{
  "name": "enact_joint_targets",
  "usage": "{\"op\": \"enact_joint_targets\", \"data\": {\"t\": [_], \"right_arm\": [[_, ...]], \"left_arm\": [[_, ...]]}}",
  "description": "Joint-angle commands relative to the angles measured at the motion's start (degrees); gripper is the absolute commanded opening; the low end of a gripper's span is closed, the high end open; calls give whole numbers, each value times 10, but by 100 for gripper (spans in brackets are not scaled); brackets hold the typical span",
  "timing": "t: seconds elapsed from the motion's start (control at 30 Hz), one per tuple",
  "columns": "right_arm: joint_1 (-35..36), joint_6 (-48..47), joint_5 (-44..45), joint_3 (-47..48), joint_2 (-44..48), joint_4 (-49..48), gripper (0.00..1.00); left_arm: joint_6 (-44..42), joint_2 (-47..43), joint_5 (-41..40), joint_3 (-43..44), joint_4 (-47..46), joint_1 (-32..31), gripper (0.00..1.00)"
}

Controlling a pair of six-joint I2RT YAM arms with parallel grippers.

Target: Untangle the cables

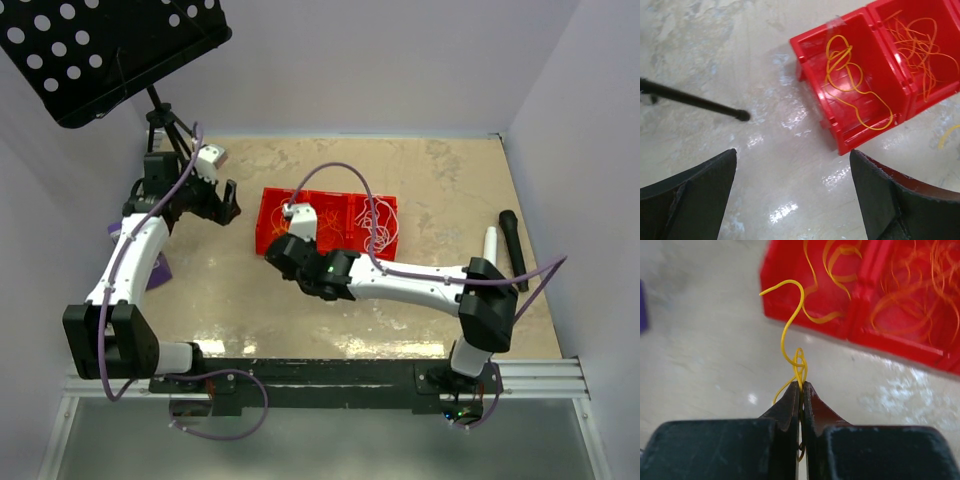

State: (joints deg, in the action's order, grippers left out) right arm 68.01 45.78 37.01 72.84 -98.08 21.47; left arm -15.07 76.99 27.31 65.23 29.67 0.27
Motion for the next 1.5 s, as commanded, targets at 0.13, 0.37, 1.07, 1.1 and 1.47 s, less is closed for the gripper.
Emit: {"op": "enact_joint_targets", "data": {"t": [0.13,0.37,1.07,1.1,1.47], "right_arm": [[-81,-139,-26,187,-43,-13,0],[-124,-180,-63,277,-162,-39,0],[-159,-161,-69,340,-293,-69,51],[-160,-159,-70,341,-292,-64,56],[-159,-159,-133,206,-103,-136,63]], "left_arm": [[36,-12,37,13,-34,66,100],[40,-13,53,12,-31,68,100],[48,-17,56,-12,-50,68,100],[46,-18,56,-12,-50,68,100],[72,-26,48,-22,-84,68,100]]}}
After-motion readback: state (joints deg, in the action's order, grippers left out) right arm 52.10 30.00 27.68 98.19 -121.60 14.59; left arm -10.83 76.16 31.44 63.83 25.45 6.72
